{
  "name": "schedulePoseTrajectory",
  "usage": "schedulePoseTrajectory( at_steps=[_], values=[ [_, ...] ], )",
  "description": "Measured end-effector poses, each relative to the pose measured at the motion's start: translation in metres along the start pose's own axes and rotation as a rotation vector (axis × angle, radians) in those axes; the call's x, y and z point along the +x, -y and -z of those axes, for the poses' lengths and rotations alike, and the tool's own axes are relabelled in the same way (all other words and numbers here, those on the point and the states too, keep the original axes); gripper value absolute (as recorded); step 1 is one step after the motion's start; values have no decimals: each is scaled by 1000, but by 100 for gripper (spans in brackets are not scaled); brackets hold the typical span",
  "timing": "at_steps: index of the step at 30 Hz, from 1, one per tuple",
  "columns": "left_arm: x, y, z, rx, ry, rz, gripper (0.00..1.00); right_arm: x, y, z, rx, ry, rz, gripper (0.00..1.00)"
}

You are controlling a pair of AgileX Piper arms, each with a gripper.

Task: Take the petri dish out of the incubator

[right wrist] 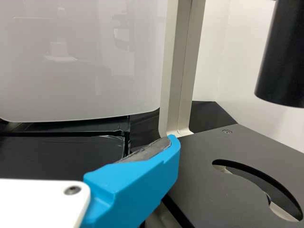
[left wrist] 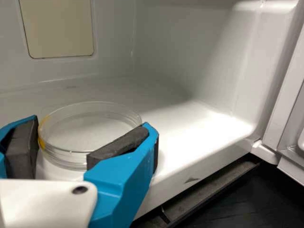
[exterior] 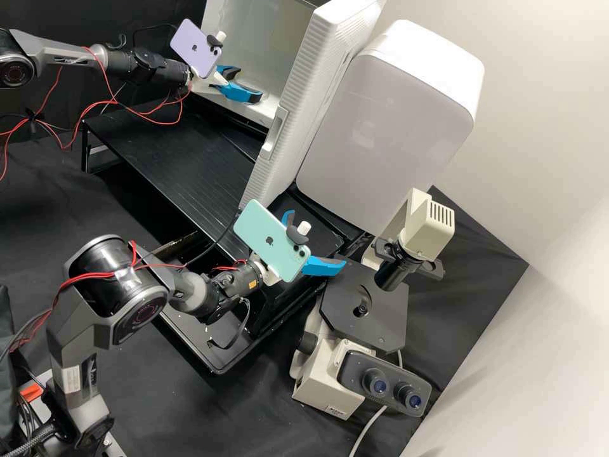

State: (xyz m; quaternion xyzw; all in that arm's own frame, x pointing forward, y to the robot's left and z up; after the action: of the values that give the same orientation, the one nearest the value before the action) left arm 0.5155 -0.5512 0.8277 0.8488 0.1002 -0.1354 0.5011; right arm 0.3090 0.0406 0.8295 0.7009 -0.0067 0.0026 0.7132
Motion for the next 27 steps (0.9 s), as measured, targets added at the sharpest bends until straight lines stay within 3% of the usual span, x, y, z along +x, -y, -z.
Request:
schedulePoseTrajectory(
  at_steps=[21, 23, 27],
  values=[
    [2, -7, 0, 2, -14, -15, 100, 0, 0, 0, 0, 0, 0, 100],
    [3, -8, 0, -12, -16, -19, 100, 0, 0, 0, 0, 0, 0, 100],
    [6, -8, 1, 2, -21, -18, 100, 0, 0, 0, 0, 0, 0, 100]
  ],
)
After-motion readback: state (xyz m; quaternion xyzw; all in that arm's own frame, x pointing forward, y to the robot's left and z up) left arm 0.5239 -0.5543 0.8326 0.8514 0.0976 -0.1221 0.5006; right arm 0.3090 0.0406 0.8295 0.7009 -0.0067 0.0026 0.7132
